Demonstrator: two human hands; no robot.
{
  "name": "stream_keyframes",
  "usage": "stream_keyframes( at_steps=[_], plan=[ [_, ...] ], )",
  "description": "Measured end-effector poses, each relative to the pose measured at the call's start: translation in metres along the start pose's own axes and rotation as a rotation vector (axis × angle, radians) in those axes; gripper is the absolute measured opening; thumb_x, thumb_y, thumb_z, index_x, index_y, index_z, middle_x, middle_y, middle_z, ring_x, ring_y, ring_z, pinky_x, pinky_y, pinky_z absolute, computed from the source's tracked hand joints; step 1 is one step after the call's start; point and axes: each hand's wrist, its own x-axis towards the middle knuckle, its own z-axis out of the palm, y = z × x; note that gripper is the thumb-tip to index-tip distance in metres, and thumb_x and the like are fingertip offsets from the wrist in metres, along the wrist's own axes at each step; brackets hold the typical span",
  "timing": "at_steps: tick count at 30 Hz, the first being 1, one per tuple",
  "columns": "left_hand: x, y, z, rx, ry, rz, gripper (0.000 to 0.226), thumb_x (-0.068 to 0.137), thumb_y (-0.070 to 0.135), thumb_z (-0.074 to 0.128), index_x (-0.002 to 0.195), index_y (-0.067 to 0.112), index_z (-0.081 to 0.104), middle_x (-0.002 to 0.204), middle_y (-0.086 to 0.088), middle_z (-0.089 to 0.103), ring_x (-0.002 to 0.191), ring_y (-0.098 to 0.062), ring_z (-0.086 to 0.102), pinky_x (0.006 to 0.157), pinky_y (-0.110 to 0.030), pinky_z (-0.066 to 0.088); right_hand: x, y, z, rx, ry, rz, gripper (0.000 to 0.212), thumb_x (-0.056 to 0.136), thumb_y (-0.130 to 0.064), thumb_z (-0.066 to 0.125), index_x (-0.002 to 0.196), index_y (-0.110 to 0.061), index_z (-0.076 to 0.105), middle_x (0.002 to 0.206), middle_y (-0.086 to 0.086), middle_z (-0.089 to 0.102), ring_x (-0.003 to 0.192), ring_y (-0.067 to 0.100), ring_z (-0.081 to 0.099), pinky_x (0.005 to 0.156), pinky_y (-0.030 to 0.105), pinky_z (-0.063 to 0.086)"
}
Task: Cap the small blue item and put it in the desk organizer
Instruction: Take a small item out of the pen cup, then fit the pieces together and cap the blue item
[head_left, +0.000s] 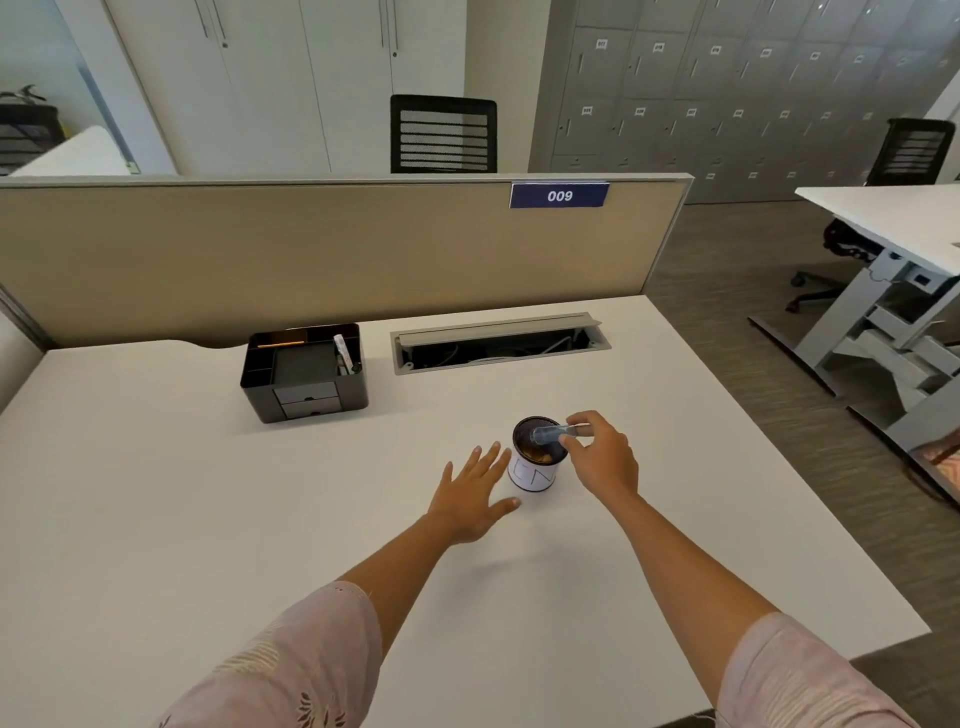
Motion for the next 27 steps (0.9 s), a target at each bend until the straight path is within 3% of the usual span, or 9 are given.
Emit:
stream_keyframes(
  at_steps=[3,6,9,16,21,25,27],
  plan=[
    [-0.018,-0.031,0.0,-0.045,-0.031,-0.096,0.076,0.094,0.058,0.042,0.155,0.029,0.005,0.165,0.005,0.0,0.152,-0.021,0.002,0.121,-0.05,0.008,-0.005,-0.01,0.008,0.145,-0.03,0.007,0.02,0.089,-0.026,0.069,0.108,-0.028,0.063,0.104,-0.005,0.07,0.084,0.016,0.062,0.057,0.023,0.043],
    [-0.039,-0.058,0.003,-0.094,-0.044,-0.206,0.077,0.092,0.056,0.05,0.154,0.028,0.014,0.164,0.004,0.01,0.147,-0.024,0.023,0.116,-0.046,0.029,-0.014,-0.019,0.02,0.282,-0.083,0.005,0.019,0.088,-0.02,0.069,0.106,-0.025,0.065,0.1,-0.004,0.071,0.087,0.017,0.067,0.068,0.028,0.051],
    [-0.061,-0.076,0.01,-0.119,-0.064,-0.243,0.075,0.09,0.055,0.055,0.152,0.029,0.022,0.162,0.004,0.017,0.141,-0.023,0.032,0.109,-0.042,0.038,-0.027,-0.025,0.036,0.36,-0.177,0.013,0.016,0.087,-0.017,0.07,0.102,-0.024,0.066,0.1,-0.003,0.071,0.09,0.018,0.068,0.073,0.027,0.05],
    [-0.098,-0.083,0.032,-0.053,-0.073,-0.221,0.06,0.087,0.048,0.063,0.141,0.036,0.043,0.152,0.008,0.032,0.132,-0.017,0.041,0.099,-0.032,0.042,-0.059,-0.025,0.073,0.39,-0.353,0.078,0.015,0.086,-0.015,0.072,0.098,-0.021,0.066,0.098,0.003,0.072,0.07,0.015,0.065,0.071,0.029,0.051],
    [-0.111,-0.084,0.042,-0.022,-0.016,-0.237,0.024,0.094,0.026,0.055,0.118,0.024,0.057,0.123,-0.002,0.053,0.102,-0.023,0.058,0.075,-0.026,0.04,-0.08,-0.026,0.088,0.422,-0.414,0.177,0.013,0.085,-0.017,0.073,0.096,-0.023,0.067,0.093,0.003,0.074,0.065,0.011,0.066,0.057,0.015,0.046],
    [-0.119,-0.09,0.046,-0.127,0.072,-0.349,0.019,0.097,0.03,0.051,0.112,0.02,0.055,0.114,-0.003,0.056,0.094,-0.022,0.059,0.078,-0.028,0.044,-0.094,-0.028,0.093,0.441,-0.459,0.264,0.014,0.084,-0.021,0.071,0.097,-0.024,0.068,0.091,0.0,0.076,0.07,0.011,0.068,0.062,0.022,0.045],
    [-0.122,-0.09,0.042,-0.332,0.205,-0.46,0.019,0.095,0.033,0.055,0.107,0.018,0.059,0.107,-0.002,0.061,0.09,-0.019,0.058,0.078,-0.029,0.045,-0.099,-0.031,0.095,0.458,-0.468,0.28,0.015,0.084,-0.02,0.071,0.098,-0.023,0.068,0.091,0.001,0.076,0.071,0.013,0.068,0.065,0.024,0.046]
  ],
)
